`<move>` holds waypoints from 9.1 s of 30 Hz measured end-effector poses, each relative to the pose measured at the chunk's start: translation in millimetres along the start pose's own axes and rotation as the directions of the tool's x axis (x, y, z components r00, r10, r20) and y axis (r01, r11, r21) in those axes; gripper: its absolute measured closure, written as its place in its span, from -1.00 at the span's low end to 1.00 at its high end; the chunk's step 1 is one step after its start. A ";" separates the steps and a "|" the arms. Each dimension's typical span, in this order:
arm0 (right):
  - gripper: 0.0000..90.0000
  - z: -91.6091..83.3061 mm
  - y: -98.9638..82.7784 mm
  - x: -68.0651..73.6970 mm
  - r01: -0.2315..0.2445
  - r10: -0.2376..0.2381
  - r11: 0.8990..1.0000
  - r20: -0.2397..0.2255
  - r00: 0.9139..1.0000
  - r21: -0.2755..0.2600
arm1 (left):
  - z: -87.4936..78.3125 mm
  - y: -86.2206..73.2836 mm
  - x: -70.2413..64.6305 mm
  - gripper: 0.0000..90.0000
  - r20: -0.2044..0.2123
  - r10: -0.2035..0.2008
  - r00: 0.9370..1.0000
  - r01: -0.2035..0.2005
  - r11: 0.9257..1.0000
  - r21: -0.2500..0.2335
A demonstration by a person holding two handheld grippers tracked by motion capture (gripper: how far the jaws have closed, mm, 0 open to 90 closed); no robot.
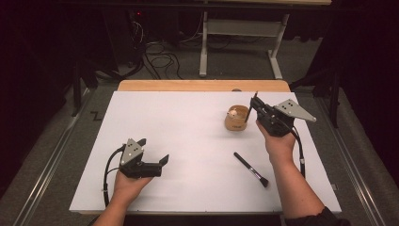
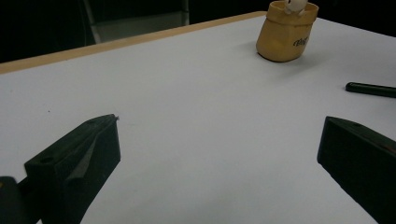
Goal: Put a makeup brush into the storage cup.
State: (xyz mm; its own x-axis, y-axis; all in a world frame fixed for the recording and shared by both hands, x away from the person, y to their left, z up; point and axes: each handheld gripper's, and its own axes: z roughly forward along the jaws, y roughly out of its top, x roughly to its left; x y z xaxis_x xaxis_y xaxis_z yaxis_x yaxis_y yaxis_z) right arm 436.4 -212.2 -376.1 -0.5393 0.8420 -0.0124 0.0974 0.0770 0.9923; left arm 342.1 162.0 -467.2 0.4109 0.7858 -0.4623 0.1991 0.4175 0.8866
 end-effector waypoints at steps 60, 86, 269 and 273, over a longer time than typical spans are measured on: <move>0.88 52.2 -21.5 -17.4 -0.049 0.042 0.993 0.068 0.997 0.105 | -2.3 1.6 1.4 -0.99 0.022 -0.021 1.000 0.021 1.000 -0.003; 0.87 60.3 -31.2 -16.8 -0.050 0.040 0.989 0.075 0.996 0.139 | -4.1 1.5 -0.7 -0.99 0.041 -0.010 0.999 0.011 1.000 -0.015; -0.03 -61.5 -53.8 25.1 0.151 -0.020 0.459 -0.159 0.987 0.875 | -27.1 -4.7 -5.1 -0.99 0.091 -0.067 0.994 0.064 0.997 0.037; 0.08 -57.2 -53.7 29.4 0.172 -0.030 0.450 -0.178 0.984 0.876 | -27.3 -3.9 -4.6 -0.99 0.088 -0.064 0.994 0.061 0.997 0.035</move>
State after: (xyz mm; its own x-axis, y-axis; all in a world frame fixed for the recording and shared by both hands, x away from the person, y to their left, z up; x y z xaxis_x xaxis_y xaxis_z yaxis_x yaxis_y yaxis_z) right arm 367.4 -222.1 -422.7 -0.6821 0.7309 -0.0201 0.6838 0.6474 0.3364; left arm 315.1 169.2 -468.9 0.4736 0.7143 -0.5153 0.2554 0.4485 0.8565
